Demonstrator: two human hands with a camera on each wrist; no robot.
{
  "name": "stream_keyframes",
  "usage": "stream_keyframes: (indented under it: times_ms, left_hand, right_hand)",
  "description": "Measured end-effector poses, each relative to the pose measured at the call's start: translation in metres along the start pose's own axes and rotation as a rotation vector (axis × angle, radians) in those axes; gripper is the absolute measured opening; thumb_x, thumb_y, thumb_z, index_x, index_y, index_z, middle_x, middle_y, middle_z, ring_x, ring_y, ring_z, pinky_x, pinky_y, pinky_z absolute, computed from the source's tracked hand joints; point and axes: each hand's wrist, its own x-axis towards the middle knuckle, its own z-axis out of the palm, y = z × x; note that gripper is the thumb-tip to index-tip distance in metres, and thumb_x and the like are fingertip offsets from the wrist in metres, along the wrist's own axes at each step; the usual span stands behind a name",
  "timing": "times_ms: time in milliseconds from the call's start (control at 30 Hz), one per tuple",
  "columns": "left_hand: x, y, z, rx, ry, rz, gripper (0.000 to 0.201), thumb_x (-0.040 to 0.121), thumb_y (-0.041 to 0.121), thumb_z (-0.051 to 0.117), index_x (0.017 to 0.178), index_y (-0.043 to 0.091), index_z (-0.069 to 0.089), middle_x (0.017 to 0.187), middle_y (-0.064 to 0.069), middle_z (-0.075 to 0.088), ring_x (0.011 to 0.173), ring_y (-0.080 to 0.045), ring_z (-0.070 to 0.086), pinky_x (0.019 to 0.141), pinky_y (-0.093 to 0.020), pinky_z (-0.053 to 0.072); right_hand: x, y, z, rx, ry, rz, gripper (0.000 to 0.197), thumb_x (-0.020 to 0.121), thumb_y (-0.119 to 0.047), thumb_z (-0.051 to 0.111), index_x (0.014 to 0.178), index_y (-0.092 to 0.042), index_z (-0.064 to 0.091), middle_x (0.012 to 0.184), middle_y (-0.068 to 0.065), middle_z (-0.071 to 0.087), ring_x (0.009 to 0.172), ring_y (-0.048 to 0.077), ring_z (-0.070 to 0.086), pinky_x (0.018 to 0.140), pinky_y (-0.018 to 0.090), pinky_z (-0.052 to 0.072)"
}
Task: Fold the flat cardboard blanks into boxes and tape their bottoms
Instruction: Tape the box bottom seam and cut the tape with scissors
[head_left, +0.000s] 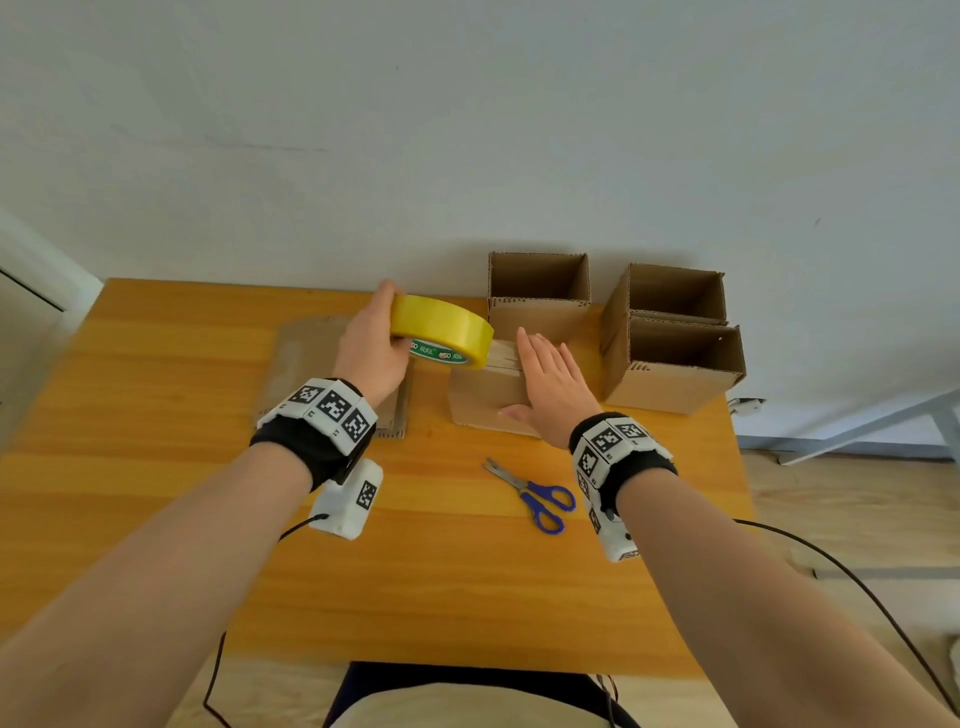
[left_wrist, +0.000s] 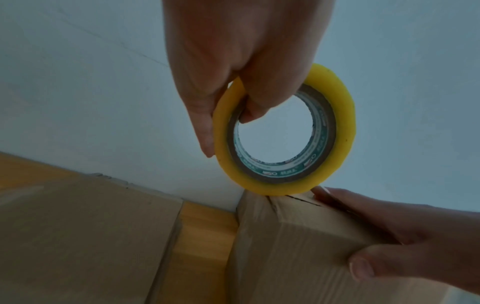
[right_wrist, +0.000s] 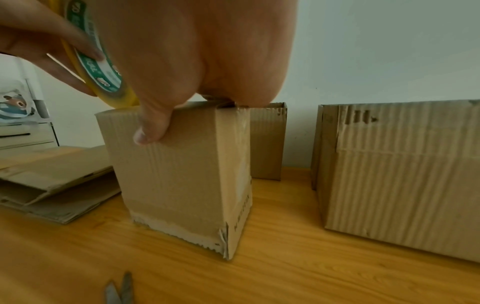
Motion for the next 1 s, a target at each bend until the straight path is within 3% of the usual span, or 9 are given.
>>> stream_keyframes:
  times_ms: [267,433,667,800,1000]
  left_hand:
    - [0.004,-0.008,-0.007,0.118,-0.013,-0.010,0.037,0.086,-0.003,0.054,0.119,0.012,0.045,0.110,-0.013,0.056,0.099,-0.031,0.057,0.084,-0.047,0.049]
    - [0.009,-0.015,-0.016,0.223,-0.009,-0.052,0.037,0.088,-0.001,0.051,0.121,0.014,0.043,0.115,-0.015,0.053,0.091,-0.033,0.059,0.069,-0.035,0.045]
    - [0.010,-0.027,-0.015,0.256,-0.050,-0.093,0.039,0.088,0.002,0.054,0.123,0.015,0.043,0.117,-0.015,0.053,0.091,-0.033,0.059,0.068,-0.037,0.046]
    - [0.009,-0.031,-0.012,0.329,-0.079,-0.114,0.039,0.090,0.005,0.053,0.126,0.014,0.041,0.118,-0.013,0.052,0.093,-0.032,0.059,0.066,-0.032,0.039]
    - [0.014,-0.043,0.003,0.188,-0.083,-0.143,0.038,0.087,-0.001,0.054,0.121,0.011,0.043,0.116,-0.018,0.049,0.090,-0.037,0.059,0.073,-0.043,0.048]
  right_hand:
    - [0.000,0.005,0.003,-0.031,-0.016,-0.012,0.097,0.089,-0.049,0.054,0.150,-0.008,-0.009,0.159,0.009,0.006,0.147,0.023,0.004,0.117,0.037,-0.003]
    - [0.001,0.009,0.004,-0.056,-0.010,-0.018,0.094,0.089,-0.050,0.052,0.150,-0.009,-0.007,0.158,0.009,0.008,0.146,0.024,0.005,0.117,0.036,-0.004]
    - [0.002,0.009,0.005,-0.058,-0.014,-0.022,0.094,0.090,-0.050,0.051,0.150,-0.009,-0.008,0.158,0.010,0.007,0.146,0.024,0.004,0.116,0.036,-0.005]
    - [0.002,0.009,0.005,-0.072,-0.019,-0.016,0.094,0.090,-0.051,0.050,0.150,-0.010,-0.009,0.158,0.009,0.006,0.146,0.024,0.003,0.116,0.036,-0.006]
    - [0.001,0.009,0.002,-0.044,-0.028,0.003,0.093,0.089,-0.050,0.053,0.151,-0.013,-0.004,0.158,0.006,0.008,0.147,0.022,0.001,0.116,0.035,-0.006]
